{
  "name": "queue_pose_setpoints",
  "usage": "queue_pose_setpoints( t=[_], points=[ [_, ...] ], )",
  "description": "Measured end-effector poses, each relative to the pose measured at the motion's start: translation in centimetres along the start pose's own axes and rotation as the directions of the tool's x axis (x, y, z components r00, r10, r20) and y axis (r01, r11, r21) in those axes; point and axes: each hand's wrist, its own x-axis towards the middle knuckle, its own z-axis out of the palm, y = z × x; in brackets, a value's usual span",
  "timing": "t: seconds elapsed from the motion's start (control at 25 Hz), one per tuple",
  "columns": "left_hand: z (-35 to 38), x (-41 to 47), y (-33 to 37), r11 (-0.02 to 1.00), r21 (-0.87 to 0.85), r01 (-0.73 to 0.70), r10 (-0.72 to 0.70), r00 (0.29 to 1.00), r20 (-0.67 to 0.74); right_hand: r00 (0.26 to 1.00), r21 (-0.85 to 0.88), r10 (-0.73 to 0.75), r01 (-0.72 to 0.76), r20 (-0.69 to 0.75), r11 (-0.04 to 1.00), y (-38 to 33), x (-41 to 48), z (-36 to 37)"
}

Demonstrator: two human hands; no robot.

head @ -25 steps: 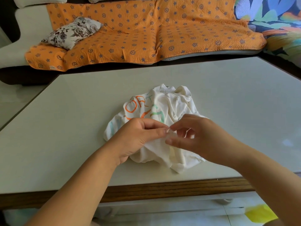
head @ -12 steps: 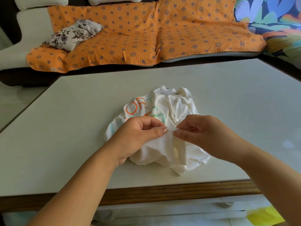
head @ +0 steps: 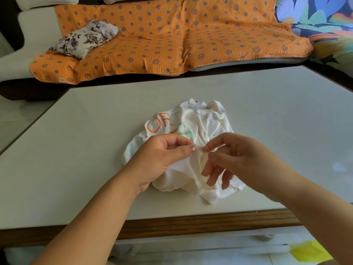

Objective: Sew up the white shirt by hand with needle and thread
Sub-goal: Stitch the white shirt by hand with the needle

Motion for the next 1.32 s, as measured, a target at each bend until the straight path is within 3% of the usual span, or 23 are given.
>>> queue_pose_setpoints(
  t=[0.24, 0.84, 1.32],
  points=[
    [0.0, -0.1, 0.1, 1.0, -0.004, -0.003, 0.003, 1.0, 0.001, 0.999, -0.092, 0.033, -0.033, -0.005, 0.995, -0.2, 0.1, 0.4],
    [0.0, -0.1, 0.0, 1.0, 0.008, -0.023, 0.023, 1.0, -0.003, 0.998, -0.114, 0.052, -0.055, -0.026, 0.992, 0.0, 0.2, 0.6],
    [1.2, -0.1, -0.5, 0.964, 0.247, -0.103, 0.13, 0.987, -0.096, 0.993, -0.06, 0.038, -0.045, -0.112, 0.997, 1.1, 1.1, 1.6]
  ],
)
